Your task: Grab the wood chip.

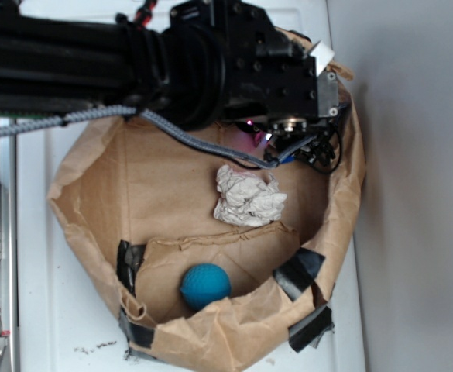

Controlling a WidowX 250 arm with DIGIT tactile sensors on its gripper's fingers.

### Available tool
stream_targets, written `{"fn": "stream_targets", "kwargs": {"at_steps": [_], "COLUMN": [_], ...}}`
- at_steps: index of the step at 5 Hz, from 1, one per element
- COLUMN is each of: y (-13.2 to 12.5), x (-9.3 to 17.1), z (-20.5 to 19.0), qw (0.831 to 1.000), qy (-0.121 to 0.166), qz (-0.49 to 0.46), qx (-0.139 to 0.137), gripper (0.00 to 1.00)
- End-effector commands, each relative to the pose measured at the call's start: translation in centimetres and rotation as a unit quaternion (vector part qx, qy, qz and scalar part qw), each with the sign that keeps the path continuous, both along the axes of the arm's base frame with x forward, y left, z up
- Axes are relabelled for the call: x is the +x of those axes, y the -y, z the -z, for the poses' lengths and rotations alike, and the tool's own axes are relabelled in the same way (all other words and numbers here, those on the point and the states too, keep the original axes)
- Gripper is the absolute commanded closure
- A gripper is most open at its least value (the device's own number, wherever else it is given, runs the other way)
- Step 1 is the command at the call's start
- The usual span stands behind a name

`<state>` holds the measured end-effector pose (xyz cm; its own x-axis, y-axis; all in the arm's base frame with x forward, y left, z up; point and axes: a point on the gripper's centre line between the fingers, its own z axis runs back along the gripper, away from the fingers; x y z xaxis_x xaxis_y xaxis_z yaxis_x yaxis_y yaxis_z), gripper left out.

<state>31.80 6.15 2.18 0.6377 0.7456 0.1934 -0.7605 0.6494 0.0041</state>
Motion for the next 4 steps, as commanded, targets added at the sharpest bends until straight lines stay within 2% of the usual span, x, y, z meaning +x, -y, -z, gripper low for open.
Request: {"fn": "stream_targets", "kwargs": {"at_steps": [1,2,3,4], "y": [1.0,2.0,3.5,4.9], "x": [-2.7,-4.3,-4.5,-4.4], "z": [-5.1,-9.7,-13.9,-16.1], "qw": [0.996,0.984,0.971,0.960], "qy": [0.078,0.100,0.091,0.048], "qz": [0.035,0.118,0.196,0.253], "qx": [-0.031,-0.093,-0.100,-0.112], "gripper": [1.00,1.00,1.00,1.00]}}
